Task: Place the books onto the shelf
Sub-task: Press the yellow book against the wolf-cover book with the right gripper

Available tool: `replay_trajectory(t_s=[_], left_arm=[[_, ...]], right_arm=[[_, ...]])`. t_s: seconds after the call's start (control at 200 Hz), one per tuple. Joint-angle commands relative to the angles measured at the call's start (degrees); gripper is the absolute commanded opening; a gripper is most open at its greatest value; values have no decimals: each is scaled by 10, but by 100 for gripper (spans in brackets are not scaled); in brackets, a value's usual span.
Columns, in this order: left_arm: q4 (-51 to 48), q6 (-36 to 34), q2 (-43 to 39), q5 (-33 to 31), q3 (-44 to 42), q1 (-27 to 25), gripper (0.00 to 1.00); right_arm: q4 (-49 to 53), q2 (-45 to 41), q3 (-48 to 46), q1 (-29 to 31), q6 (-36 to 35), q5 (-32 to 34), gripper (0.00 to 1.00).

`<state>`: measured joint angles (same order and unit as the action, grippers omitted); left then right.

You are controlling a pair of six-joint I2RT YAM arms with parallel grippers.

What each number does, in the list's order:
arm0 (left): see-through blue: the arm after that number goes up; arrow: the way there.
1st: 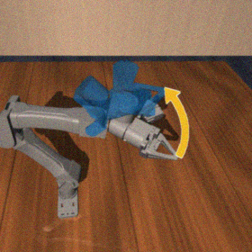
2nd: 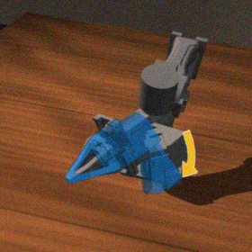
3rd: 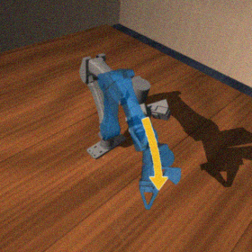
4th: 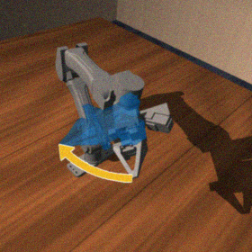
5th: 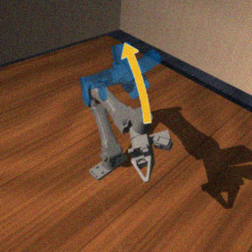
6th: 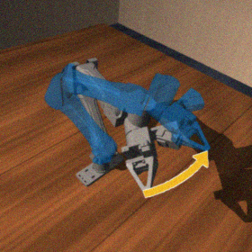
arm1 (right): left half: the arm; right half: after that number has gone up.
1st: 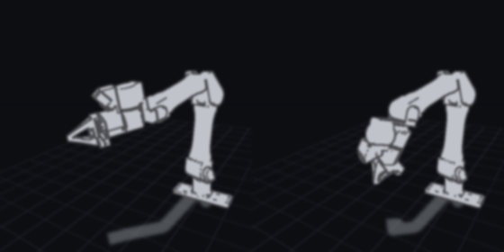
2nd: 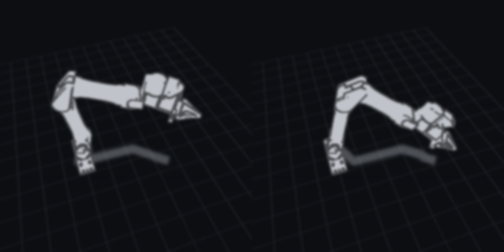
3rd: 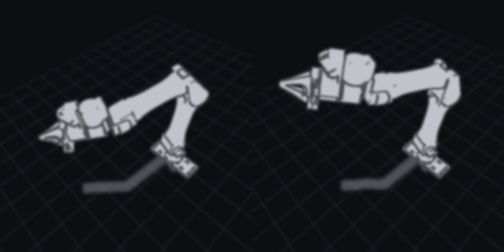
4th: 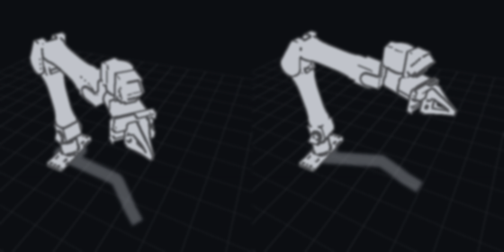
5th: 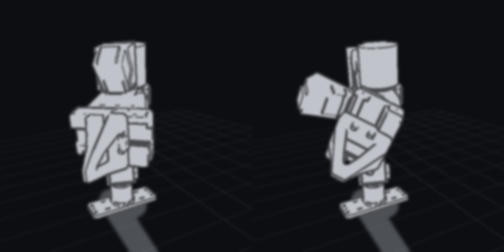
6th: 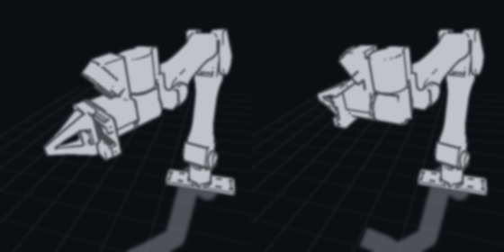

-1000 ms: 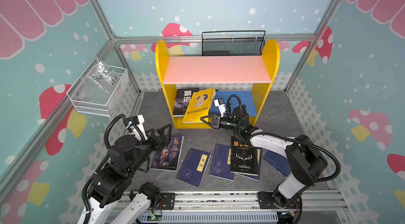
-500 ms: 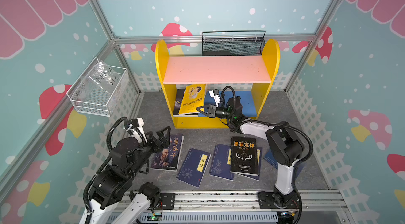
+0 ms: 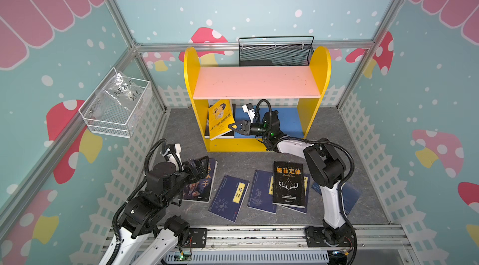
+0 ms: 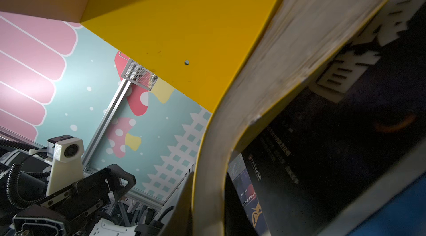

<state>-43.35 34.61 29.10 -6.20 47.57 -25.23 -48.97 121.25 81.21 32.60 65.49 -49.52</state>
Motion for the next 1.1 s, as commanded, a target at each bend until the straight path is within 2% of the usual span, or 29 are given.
replay_trajectory(t_s=[0.0, 0.285, 0.615, 1.091], left_arm=[[17, 21, -1, 5, -9, 3, 99], [17, 26, -9, -5, -13, 3, 99], [15, 24, -16, -7, -17, 3, 99], [14, 21, -16, -10, -21, 3, 99]], right_arm=[[-77, 9, 21, -1, 31, 15, 16], [-111, 19, -3, 6, 78, 97, 14], [-47, 40, 37, 30, 61, 107, 14], [-35, 35, 25, 46, 66, 121, 14]])
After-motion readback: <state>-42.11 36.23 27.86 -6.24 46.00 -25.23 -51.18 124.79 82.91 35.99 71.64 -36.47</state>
